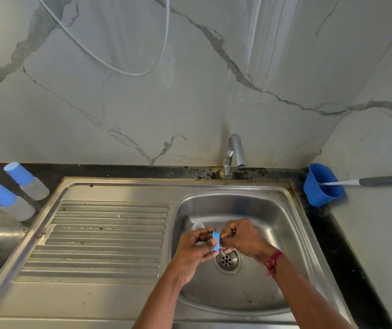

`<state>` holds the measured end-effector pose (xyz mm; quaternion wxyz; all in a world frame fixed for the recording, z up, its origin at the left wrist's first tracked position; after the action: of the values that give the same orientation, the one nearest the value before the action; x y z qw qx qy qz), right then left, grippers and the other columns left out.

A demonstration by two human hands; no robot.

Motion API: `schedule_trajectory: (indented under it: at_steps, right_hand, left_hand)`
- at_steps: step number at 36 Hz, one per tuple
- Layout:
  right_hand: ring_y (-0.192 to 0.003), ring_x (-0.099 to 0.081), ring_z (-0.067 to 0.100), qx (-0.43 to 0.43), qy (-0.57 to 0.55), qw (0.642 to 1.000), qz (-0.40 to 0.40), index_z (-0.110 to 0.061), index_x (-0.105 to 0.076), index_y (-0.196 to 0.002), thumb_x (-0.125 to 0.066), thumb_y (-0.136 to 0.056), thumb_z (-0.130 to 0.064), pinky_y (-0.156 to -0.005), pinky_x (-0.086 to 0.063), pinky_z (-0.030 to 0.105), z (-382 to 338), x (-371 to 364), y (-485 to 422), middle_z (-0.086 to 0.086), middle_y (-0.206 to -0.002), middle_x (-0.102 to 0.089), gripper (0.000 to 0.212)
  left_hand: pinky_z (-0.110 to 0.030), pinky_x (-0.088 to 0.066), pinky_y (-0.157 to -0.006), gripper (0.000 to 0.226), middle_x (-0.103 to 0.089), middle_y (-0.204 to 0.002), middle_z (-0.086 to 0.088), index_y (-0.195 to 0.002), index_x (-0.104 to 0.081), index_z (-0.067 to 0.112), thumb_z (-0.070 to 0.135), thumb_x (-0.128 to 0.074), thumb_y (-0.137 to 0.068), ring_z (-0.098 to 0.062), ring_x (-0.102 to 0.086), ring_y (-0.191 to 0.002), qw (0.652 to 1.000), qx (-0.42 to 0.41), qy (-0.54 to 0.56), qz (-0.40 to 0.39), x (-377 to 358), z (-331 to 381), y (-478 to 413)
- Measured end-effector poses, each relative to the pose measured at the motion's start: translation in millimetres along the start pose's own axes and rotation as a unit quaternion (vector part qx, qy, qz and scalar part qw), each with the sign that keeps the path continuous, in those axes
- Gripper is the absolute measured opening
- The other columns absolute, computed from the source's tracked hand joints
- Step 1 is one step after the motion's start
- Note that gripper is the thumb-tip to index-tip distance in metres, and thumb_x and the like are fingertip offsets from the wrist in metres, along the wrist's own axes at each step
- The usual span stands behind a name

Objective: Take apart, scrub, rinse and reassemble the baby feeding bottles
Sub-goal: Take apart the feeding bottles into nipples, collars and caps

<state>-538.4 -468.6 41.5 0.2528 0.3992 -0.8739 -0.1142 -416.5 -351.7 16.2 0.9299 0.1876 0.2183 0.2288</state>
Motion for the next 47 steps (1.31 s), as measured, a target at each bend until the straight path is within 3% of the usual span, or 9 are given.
schedule_trajectory:
  at_steps: [7,15,22,28,33,38,42,47]
  right_hand:
    - [-0.069,-0.074,0.022,0.009,0.016,1.000,0.011,-0.007,-0.068,-0.069,-0.075,-0.078,0.001,-0.066,-0.060,0.028,-3,-2,0,0.008,-0.068,-0.074,0.014]
    - [-0.075,-0.075,0.024,0.016,-0.025,0.999,0.023,-0.001,-0.073,-0.079,-0.077,-0.078,0.002,-0.077,-0.062,0.041,6,-6,0,0.011,-0.076,-0.075,0.005]
    - [-0.076,-0.069,0.022,0.031,-0.028,0.999,0.032,-0.014,-0.076,-0.090,-0.081,-0.073,-0.001,-0.077,-0.059,0.045,12,-4,-2,0.015,-0.089,-0.074,0.022]
    - [-0.078,-0.066,0.011,0.063,-0.046,0.996,0.053,-0.005,-0.075,-0.088,-0.079,-0.073,0.005,-0.078,-0.058,0.036,7,-1,-1,0.010,-0.097,-0.069,0.019]
    - [-0.075,-0.063,0.008,0.089,-0.050,0.994,0.028,-0.016,-0.078,-0.084,-0.079,-0.073,0.006,-0.073,-0.055,0.025,3,1,0,0.010,-0.097,-0.068,0.024]
    - [-0.080,-0.066,0.017,0.099,-0.053,0.993,0.022,-0.016,-0.079,-0.084,-0.080,-0.074,0.003,-0.079,-0.057,0.035,3,2,-3,0.015,-0.097,-0.068,0.022]
    - [-0.071,-0.064,0.006,0.124,-0.008,0.991,0.048,-0.012,-0.078,-0.086,-0.080,-0.074,0.004,-0.067,-0.054,0.018,2,0,-5,0.011,-0.089,-0.068,0.020]
    - [-0.065,-0.060,-0.001,0.151,0.036,0.984,0.089,-0.005,-0.078,-0.085,-0.081,-0.074,0.003,-0.062,-0.050,0.015,4,-5,-6,0.003,-0.080,-0.067,0.015]
  left_hand:
    - [-0.035,-0.059,-0.079,0.039,-0.072,-0.111,-0.014,-0.113,-0.068,0.007,0.008,-0.078,-0.075,-0.026,-0.072,-0.101,1.000,0.007,0.022,0.004,2,0,-1]
    - [-0.035,-0.059,-0.081,0.050,-0.070,-0.116,-0.017,-0.117,-0.066,0.005,0.010,-0.079,-0.070,-0.027,-0.072,-0.102,1.000,0.009,0.027,-0.002,5,-1,-2]
    - [-0.033,-0.059,-0.079,0.046,-0.070,-0.115,-0.017,-0.114,-0.067,0.006,0.014,-0.078,-0.070,-0.028,-0.071,-0.102,0.999,0.000,0.054,0.008,6,5,-6]
    - [-0.031,-0.059,-0.077,0.045,-0.071,-0.113,-0.017,-0.116,-0.067,0.005,0.015,-0.076,-0.073,-0.028,-0.073,-0.097,0.998,-0.001,0.058,-0.002,2,10,-6]
    - [-0.030,-0.060,-0.075,0.042,-0.072,-0.109,-0.016,-0.116,-0.066,0.003,0.017,-0.073,-0.077,-0.027,-0.073,-0.093,0.998,0.007,0.066,-0.008,2,12,-6]
    - [-0.030,-0.061,-0.076,0.041,-0.072,-0.110,-0.018,-0.117,-0.065,0.000,0.018,-0.071,-0.081,-0.031,-0.072,-0.099,0.997,0.013,0.073,-0.012,2,14,-5]
    - [-0.029,-0.060,-0.073,0.043,-0.071,-0.109,-0.019,-0.117,-0.066,-0.001,0.019,-0.072,-0.079,-0.028,-0.073,-0.094,0.997,0.016,0.078,-0.011,3,15,-5]
    - [-0.028,-0.060,-0.070,0.041,-0.071,-0.105,-0.018,-0.116,-0.065,-0.001,0.022,-0.070,-0.082,-0.025,-0.074,-0.086,0.997,0.020,0.076,-0.011,2,16,-6]
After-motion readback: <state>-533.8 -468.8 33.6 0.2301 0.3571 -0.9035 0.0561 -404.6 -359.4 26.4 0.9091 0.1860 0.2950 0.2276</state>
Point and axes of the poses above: each hand's wrist, its own y-axis away from the middle knuckle, its own x-axis out of the back of the hand, z = x × y, the point moved 2 cm from there along -y, towards the middle knuckle
